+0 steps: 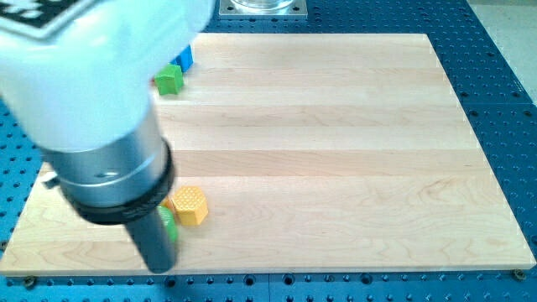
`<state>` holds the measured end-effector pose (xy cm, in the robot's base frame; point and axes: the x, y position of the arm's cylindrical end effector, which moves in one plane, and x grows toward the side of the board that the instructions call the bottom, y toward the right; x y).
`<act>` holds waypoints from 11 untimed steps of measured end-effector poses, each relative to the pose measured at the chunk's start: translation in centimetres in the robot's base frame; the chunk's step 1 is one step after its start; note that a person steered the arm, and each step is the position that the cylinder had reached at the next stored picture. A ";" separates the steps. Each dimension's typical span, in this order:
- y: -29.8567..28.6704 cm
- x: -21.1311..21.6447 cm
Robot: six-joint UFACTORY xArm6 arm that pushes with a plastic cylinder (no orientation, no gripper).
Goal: Move the green circle to the bottom center of the board
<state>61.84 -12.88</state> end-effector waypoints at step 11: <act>5.8 -3.5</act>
